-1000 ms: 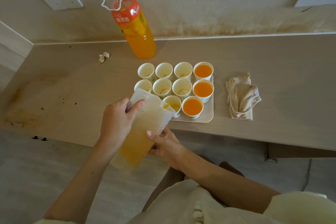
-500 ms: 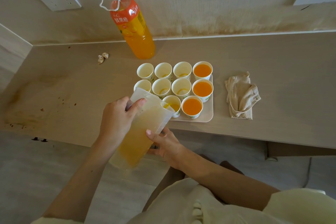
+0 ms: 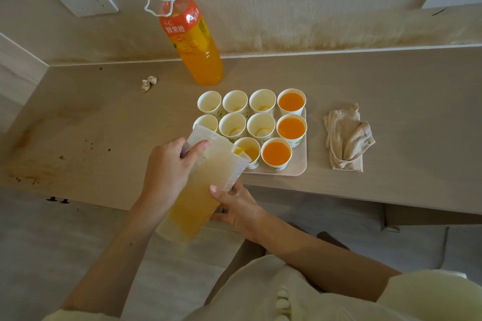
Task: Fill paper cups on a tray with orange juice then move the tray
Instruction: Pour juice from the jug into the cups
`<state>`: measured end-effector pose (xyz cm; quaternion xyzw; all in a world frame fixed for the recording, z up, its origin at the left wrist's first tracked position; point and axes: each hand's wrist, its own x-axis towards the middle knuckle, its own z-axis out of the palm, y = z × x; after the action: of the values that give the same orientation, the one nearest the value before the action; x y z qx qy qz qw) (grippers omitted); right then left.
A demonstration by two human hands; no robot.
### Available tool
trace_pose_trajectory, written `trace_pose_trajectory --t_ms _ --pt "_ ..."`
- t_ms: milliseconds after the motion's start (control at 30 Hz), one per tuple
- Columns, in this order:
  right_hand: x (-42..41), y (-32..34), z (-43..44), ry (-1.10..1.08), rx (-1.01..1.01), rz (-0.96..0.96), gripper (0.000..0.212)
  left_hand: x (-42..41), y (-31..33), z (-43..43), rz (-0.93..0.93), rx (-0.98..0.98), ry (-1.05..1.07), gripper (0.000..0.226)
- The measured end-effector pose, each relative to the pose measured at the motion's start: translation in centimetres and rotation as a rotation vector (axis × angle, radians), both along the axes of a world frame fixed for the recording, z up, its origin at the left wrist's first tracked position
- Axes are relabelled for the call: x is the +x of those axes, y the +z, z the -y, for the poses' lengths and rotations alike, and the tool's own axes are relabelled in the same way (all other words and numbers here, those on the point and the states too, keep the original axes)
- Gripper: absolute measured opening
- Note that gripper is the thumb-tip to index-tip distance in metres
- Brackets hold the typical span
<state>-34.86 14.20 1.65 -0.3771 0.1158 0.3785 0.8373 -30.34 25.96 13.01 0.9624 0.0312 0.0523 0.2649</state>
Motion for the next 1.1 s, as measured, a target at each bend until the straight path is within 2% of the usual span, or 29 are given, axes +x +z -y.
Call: trace_pose_trajectory --t_ms 1100 --pt "0.2 0.38 -0.04 -0.005 0.02 -0.013 0.116 0.57 -0.05 -0.22 -0.017 0.046 -0.023 0.054"
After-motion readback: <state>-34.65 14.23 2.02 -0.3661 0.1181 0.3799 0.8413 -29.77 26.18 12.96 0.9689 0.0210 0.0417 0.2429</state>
